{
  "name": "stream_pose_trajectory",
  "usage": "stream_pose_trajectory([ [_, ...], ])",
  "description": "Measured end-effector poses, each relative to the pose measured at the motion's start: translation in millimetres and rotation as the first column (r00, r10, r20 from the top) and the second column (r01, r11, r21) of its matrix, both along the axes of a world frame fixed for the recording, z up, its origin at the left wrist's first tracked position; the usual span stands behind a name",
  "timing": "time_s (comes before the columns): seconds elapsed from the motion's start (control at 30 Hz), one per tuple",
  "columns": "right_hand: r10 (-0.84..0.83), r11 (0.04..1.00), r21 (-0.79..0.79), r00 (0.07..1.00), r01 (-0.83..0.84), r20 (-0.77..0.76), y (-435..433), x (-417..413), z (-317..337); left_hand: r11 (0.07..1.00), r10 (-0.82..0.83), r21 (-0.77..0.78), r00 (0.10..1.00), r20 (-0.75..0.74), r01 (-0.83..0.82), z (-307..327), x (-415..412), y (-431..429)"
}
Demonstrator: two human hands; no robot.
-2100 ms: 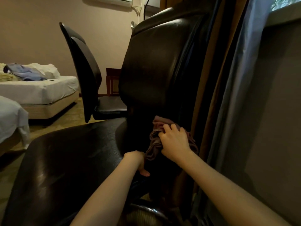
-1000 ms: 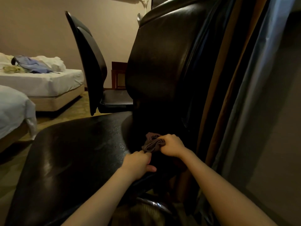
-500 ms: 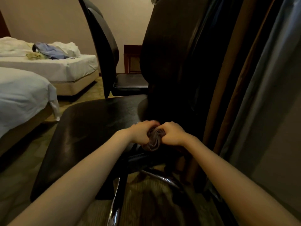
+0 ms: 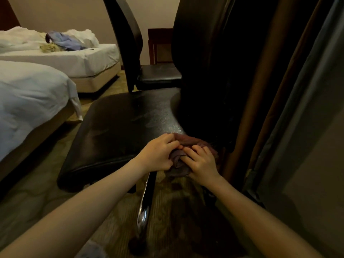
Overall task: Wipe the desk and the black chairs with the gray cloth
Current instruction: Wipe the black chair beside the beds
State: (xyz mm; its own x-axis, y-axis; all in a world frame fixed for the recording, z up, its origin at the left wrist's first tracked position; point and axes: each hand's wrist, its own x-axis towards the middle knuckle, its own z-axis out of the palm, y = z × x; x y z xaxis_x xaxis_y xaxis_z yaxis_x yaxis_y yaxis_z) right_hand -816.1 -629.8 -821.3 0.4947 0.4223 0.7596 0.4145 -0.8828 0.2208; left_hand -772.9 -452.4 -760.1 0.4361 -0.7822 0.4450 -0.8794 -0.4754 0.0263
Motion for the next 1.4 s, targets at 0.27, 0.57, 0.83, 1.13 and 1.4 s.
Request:
stream_pose_trajectory([
  [0.27, 0.027, 1.000, 0.014, 0.996, -0.026, -0.087, 2, -25, -13, 0.996, -0.067, 0.062, 0.989, 0.132, 0.059, -27, -11, 7],
  [0.57, 0.187, 0.948, -0.187, 0.928, -0.256, -0.321, -18, -52, -7, 0.984, 0.104, 0.171, 0.932, -0.346, -0.046, -60, -46, 7],
  [0.83, 0.280, 0.954, 0.072, 0.950, -0.292, 0.141, 20, -31, 27, 0.938, 0.127, -0.334, 0.990, 0.064, -0.098, -16, -49, 26],
  [1.13, 0.259, 0.966, -0.054, 0.958, -0.254, 0.121, 61, -2, -41, 0.984, 0.181, -0.020, 0.982, 0.050, -0.180, -63, -43, 78],
  [1.4, 0.236, 0.968, -0.034, 0.946, -0.250, -0.221, 16, -41, -56, 0.984, 0.175, 0.054, 0.953, -0.246, -0.167, -83, -68, 28],
])
